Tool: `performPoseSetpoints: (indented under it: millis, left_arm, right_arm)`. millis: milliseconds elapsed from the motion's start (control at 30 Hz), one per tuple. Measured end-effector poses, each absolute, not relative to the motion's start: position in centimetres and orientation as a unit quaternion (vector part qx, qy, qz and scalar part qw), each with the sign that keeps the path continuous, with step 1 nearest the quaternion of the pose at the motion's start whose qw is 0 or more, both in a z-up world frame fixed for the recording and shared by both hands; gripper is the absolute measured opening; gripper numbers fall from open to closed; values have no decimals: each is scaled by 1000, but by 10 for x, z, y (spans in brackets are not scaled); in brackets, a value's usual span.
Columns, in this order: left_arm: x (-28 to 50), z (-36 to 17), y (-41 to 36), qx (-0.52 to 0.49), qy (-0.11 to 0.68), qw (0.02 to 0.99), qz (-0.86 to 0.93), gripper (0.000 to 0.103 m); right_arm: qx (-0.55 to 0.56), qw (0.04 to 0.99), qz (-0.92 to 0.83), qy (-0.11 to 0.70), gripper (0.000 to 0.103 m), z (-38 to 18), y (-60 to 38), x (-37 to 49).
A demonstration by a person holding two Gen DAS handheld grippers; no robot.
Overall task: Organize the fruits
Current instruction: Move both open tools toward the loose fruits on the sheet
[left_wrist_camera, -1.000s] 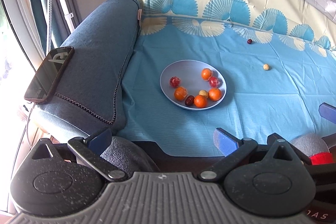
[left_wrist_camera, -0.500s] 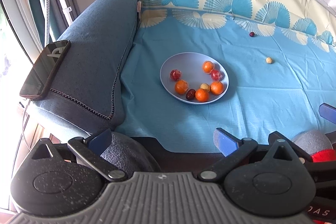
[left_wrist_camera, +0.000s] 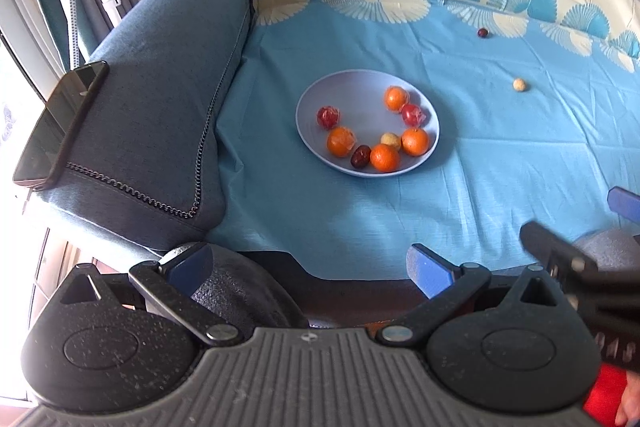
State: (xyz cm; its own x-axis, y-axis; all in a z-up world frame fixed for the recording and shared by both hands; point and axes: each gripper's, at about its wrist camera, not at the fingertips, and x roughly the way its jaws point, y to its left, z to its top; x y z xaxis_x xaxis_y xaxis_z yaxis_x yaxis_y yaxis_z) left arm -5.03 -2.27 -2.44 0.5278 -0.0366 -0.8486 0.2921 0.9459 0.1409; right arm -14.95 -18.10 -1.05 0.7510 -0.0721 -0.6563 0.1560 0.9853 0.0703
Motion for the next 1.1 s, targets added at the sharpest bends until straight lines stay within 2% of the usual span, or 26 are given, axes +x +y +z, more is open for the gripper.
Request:
performPoseSetpoints:
  millis: [200,467,667,833,867,933,967,1000,1100]
  left_arm:
    - [-20,-33,-38,144,487,858,-77,103]
    - [44,-49,-85,157,510,843,-72,103]
    - [90,-67,-131,174,515,836,-70,103]
    - [125,-81,-170,181,504,841,-81,103]
    - [132,-84,-180,184,499,843,-86,103]
    - [147,-91,-201,190,486,848,-95,103]
    - [155,-95,-213,193,474,853,-100,103]
    - [164,-99,-225,194,463,858,-105,103]
    - [194,-118,-276,202,414,876,-145,103]
  right_arm:
    - [73,928,-126,342,102,-46,-225,-114]
    - [95,912,-252,309,102,-122,-339,-19]
    - [121,889,-294,330,102,-182,-412,64]
    - [128,885,-296,335,101,-208,-436,100]
    - [122,889,-297,327,93,-210,-436,101]
    - [118,895,-295,312,59,-206,-438,97]
    - [117,897,-293,310,31,-203,-441,96]
    - [117,895,-300,310,26,-202,-446,95]
    - [136,879,-342,302,26,-201,-469,86]
